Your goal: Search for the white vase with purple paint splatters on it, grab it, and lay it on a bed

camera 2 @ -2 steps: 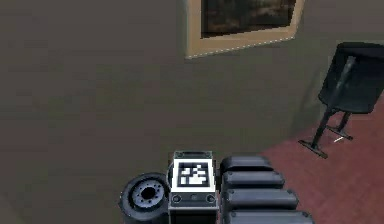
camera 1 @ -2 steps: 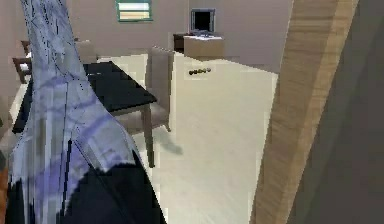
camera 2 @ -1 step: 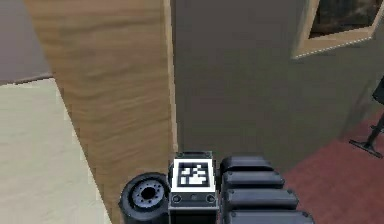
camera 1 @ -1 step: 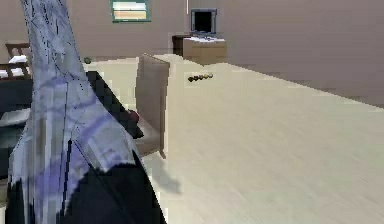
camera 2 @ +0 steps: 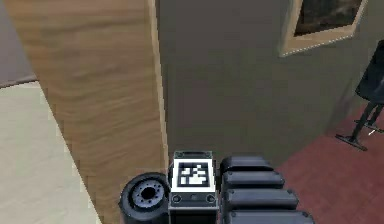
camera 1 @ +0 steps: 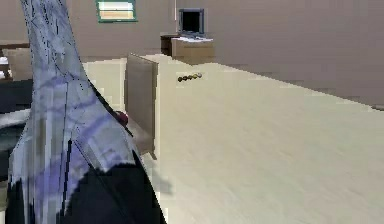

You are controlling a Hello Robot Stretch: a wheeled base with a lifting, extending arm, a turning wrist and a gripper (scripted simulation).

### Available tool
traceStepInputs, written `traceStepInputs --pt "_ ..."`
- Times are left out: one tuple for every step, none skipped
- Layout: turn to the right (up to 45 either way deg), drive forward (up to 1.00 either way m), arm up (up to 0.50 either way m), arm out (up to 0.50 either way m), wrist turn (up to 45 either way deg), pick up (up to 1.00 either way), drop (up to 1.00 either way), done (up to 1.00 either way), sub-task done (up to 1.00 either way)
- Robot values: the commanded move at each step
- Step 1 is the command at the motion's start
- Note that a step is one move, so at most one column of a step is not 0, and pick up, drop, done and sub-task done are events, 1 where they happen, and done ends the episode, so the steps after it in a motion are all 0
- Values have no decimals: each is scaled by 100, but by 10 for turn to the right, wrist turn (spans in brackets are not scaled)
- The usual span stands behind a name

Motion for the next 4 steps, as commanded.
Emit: traceStepInputs --pt "0 100 0 0 0 0 0 0 0" --pt "30 0 0 0 0 0 0 0 0" --pt "0 90 0 0 0 0 0 0 0" --pt "390 0 0 0 0 0 0 0 0"
